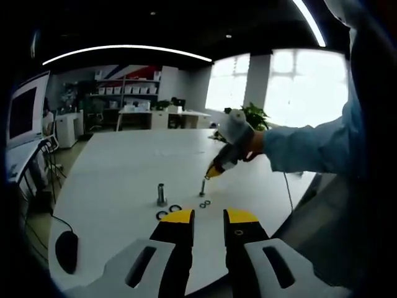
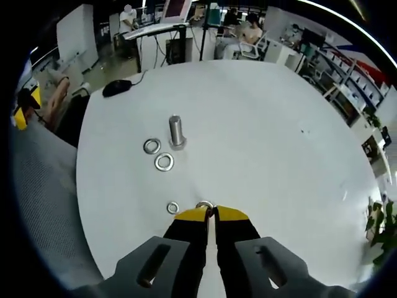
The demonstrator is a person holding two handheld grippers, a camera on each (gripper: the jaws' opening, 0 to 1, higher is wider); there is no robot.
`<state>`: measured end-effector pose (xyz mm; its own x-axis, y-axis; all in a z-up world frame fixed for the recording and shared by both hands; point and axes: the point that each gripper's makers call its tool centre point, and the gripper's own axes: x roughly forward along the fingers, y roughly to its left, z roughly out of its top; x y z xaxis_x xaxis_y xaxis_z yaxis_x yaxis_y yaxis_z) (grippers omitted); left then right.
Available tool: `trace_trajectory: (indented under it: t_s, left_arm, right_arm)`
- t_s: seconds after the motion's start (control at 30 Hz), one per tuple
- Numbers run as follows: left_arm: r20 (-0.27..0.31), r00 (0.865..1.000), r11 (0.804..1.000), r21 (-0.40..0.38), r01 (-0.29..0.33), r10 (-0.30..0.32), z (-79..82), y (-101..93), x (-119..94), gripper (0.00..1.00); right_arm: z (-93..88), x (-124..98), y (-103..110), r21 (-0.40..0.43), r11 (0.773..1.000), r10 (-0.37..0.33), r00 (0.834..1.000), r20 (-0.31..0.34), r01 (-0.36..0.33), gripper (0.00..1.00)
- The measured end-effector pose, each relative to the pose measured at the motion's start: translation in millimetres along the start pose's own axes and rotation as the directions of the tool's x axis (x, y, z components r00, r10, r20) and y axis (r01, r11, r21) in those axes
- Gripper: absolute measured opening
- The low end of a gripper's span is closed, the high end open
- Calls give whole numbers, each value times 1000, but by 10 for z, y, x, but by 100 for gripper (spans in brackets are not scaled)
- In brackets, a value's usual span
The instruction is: Place the washer onto the threaded stud by aligning its center hole with the stud, sliding it down to the base, and recovering from edge contact or off-axis alignment until the washer reaches the visible bottom stop.
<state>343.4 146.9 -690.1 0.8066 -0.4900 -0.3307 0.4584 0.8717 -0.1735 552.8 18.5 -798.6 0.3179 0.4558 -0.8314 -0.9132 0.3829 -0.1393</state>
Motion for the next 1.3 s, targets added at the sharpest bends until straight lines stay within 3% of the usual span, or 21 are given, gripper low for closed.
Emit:
trace_trajectory:
  t_s: [0.7,1.3]
  left_arm:
    - [-4,1000,1000,-3,-8,8,-7,5,-6,16]
    - [-5,1000,1000,-4,-7,7,-7,9,0,16]
  right_arm:
    - [-50,144,-16,1,1000,21,999,-37,-21,5]
    - [-37,164,-36,7,1000,20,999,-27,-20,7]
